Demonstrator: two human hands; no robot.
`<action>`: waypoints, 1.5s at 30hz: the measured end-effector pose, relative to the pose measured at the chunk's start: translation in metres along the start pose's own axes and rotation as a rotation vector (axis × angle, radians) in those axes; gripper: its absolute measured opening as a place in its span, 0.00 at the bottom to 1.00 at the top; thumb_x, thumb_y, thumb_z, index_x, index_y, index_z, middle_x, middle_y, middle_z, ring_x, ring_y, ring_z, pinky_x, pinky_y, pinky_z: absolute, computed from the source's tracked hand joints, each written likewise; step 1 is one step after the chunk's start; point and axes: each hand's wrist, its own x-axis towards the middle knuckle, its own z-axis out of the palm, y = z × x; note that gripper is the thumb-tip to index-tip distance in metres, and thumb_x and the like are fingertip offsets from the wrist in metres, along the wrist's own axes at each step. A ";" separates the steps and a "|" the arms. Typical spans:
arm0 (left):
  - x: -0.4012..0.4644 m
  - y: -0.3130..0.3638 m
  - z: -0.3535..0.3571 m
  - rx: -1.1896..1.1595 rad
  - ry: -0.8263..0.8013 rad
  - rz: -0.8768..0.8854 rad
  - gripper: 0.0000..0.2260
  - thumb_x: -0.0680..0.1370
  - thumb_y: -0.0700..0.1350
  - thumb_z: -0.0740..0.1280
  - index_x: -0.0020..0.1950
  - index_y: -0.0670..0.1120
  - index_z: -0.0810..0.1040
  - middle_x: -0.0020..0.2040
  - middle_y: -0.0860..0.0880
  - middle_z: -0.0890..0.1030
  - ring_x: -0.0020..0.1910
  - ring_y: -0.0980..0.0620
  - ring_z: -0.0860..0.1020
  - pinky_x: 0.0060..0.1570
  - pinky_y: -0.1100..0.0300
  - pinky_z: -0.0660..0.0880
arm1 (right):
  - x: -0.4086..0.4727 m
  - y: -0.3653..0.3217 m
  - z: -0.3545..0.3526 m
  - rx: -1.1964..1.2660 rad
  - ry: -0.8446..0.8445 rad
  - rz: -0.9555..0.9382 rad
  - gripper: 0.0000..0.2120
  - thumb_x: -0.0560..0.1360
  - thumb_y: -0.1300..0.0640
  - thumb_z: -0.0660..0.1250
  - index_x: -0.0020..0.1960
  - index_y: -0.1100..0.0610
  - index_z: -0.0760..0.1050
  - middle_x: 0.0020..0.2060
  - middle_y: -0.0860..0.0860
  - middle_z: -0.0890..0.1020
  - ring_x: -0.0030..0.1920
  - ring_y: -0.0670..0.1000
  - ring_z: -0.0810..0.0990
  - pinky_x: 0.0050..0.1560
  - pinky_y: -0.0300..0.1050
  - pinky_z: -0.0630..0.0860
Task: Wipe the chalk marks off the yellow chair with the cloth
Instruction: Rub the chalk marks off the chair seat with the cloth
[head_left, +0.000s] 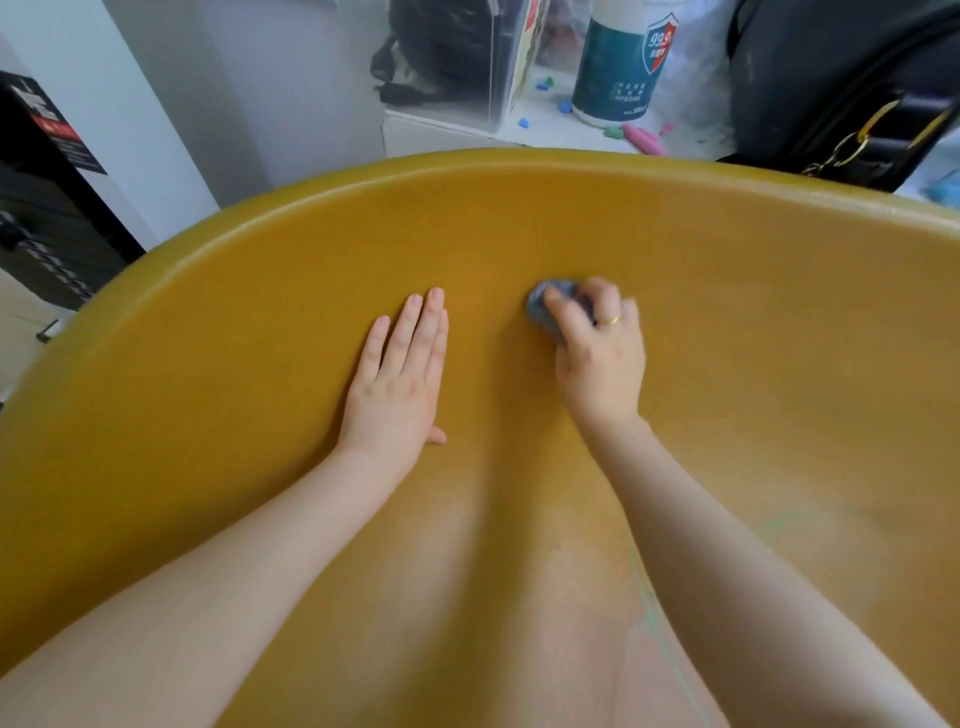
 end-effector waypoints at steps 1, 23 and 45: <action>0.001 0.001 0.000 0.000 0.004 -0.009 0.65 0.53 0.72 0.71 0.74 0.36 0.44 0.76 0.42 0.54 0.75 0.45 0.55 0.72 0.49 0.47 | -0.024 -0.004 0.002 0.010 -0.062 -0.020 0.17 0.69 0.69 0.61 0.53 0.55 0.75 0.50 0.54 0.68 0.35 0.56 0.68 0.32 0.47 0.68; 0.002 0.010 0.007 0.003 0.000 -0.015 0.65 0.54 0.73 0.69 0.73 0.35 0.41 0.76 0.42 0.51 0.75 0.44 0.55 0.70 0.47 0.43 | -0.085 -0.001 -0.006 -0.042 -0.184 0.097 0.20 0.66 0.67 0.62 0.56 0.51 0.71 0.48 0.52 0.67 0.36 0.56 0.70 0.24 0.43 0.70; 0.000 0.009 0.003 -0.029 -0.010 -0.006 0.67 0.55 0.76 0.65 0.73 0.33 0.36 0.76 0.42 0.53 0.75 0.45 0.54 0.71 0.50 0.46 | -0.110 -0.037 -0.017 0.116 -0.408 0.247 0.13 0.71 0.58 0.59 0.55 0.50 0.70 0.48 0.49 0.70 0.36 0.58 0.75 0.21 0.43 0.72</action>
